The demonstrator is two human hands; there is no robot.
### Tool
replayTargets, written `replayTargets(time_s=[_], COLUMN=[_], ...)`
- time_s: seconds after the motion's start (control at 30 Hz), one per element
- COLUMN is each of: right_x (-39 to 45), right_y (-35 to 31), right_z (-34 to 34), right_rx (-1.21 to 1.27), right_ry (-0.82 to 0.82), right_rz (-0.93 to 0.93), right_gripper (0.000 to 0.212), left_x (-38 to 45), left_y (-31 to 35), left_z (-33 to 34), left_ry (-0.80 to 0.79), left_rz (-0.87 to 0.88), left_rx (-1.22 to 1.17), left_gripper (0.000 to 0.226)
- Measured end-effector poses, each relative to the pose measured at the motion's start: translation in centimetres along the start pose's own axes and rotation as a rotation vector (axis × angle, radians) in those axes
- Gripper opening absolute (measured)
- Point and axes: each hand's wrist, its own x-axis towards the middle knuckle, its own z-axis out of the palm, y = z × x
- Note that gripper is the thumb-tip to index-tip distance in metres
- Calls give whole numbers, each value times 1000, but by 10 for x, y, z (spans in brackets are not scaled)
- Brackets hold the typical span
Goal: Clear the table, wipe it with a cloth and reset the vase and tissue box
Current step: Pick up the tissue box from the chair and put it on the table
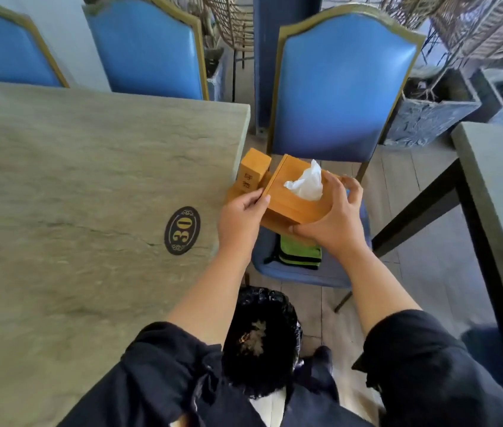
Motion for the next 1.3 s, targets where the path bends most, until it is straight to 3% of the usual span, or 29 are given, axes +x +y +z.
replayTargets(time_s=[0.67,0.87,1.3], right_x=[-121,-126,-73], right_y=[-174,-226,-333], right_z=[119,193,360], right_rx=[33,28,65], right_ry=[-206,-222,-187], right_rz=[-180,-191,-134], right_gripper=[115,116,117], left_x=[-100,-73,61], left_y=[-25,-46,-76], left_z=[-237,-319,-473], left_ry=[370,410,411], left_rz=[-12,-26,-28], left_rx=[-179,-263,-328], left_gripper=[21,8,8])
